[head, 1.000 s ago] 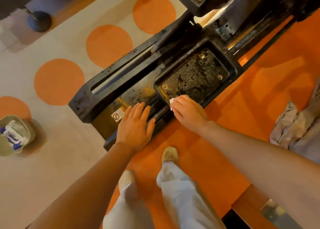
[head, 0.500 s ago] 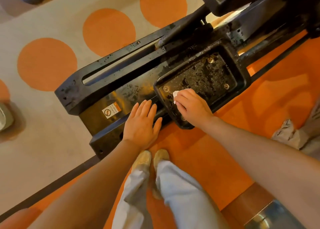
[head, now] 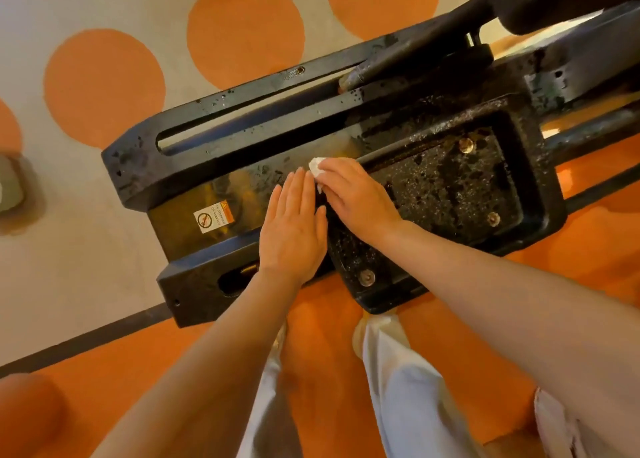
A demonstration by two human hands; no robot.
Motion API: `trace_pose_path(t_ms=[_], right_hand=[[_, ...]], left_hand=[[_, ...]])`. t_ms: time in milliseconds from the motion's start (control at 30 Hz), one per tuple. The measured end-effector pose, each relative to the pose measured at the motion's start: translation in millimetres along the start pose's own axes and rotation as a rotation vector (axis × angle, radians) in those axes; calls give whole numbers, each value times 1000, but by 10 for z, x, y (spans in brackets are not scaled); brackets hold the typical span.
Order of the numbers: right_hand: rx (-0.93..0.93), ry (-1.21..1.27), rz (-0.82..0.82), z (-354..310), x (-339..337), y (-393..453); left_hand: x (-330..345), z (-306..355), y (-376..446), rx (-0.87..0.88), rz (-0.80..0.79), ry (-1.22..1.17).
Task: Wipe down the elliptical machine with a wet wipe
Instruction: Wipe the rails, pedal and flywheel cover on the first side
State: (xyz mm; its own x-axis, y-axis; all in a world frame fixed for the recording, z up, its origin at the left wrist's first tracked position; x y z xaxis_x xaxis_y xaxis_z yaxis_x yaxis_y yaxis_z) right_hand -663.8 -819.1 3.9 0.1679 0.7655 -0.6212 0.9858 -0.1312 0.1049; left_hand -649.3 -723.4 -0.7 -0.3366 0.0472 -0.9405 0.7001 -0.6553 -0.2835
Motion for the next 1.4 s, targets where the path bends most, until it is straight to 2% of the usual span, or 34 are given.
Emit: trace_pose_path(t_ms=[200, 433, 533, 700, 833, 967, 1133, 1200, 1300, 1400], right_hand=[[5, 24, -80, 271, 86, 16], [-178, -128, -123, 307, 21, -156], [-104, -248, -115, 454, -108, -200], [146, -408, -100, 607, -196, -209], [40, -381, -258, 347, 138, -250], [60, -471, -283, 435, 63, -291], [391, -545, -150, 1012, -597, -428], [470, -587, -118, 1181, -811, -486], [461, -504, -133, 1216, -836, -455], [353, -388, -191, 1012, -606, -320]], left_hand=[[224, 117, 29, -56, 7, -35], [249, 163, 12, -23, 56, -46], [254, 173, 17, -6, 64, -3], [247, 223, 63, 58, 76, 41], [241, 238, 86, 85, 70, 21], [237, 233, 89, 94, 53, 56], [263, 278, 117, 104, 20, 148], [263, 334, 140, 125, 21, 169], [262, 411, 194, 135, 29, 166], [274, 472, 245, 135, 46, 163]])
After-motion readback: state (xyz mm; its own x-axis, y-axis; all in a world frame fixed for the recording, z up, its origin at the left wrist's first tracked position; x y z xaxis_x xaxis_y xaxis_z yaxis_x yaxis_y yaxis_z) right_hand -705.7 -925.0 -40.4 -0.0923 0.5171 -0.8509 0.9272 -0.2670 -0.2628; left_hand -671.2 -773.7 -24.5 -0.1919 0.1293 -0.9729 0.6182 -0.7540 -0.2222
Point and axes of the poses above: each hand's wrist, its own y-axis towards the middle knuckle, its own x-axis out of the palm, z = x × y, the point moved 9 cm from there along y, towards the middle knuckle, and after that the axes turned 14 degrees about y, right-handed, at the moved point
